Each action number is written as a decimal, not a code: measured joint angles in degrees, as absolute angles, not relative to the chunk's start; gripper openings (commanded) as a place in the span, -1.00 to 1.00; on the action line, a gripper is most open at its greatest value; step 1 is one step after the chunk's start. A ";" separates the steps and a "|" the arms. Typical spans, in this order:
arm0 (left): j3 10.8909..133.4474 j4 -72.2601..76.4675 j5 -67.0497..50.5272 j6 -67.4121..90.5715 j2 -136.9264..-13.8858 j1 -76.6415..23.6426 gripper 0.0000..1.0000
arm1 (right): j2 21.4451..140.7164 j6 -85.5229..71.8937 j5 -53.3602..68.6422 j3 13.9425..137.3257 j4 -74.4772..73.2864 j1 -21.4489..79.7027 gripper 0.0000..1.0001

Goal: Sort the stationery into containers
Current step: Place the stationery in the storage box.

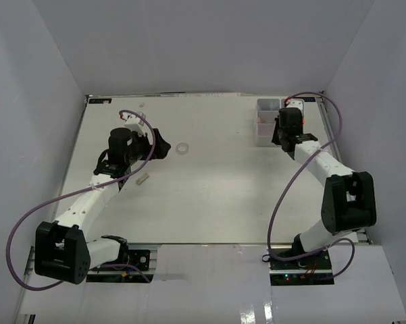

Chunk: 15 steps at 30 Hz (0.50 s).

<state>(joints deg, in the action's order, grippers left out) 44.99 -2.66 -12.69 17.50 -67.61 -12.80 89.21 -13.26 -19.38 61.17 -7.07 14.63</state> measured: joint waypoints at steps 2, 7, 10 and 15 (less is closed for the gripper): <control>44.99 -2.63 -12.69 17.47 -67.61 -12.80 0.96 | 89.25 -13.28 -19.25 61.17 -7.11 10.74 -0.77; 44.99 -2.66 -12.69 17.50 -67.61 -12.80 0.96 | 91.72 -13.32 -18.44 62.54 -7.53 4.91 -0.75; 44.99 -2.66 -12.75 17.50 -67.61 -12.80 0.96 | 94.72 -13.32 -17.74 65.54 -7.57 3.20 -0.74; 44.99 -2.63 -12.88 17.50 -67.61 -12.80 0.96 | 98.72 -13.34 -16.23 70.19 -7.55 1.23 -0.68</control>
<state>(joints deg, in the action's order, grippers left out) 44.99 -2.63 -12.88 17.50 -67.61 -12.80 98.72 -13.34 -16.23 70.19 -7.55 1.23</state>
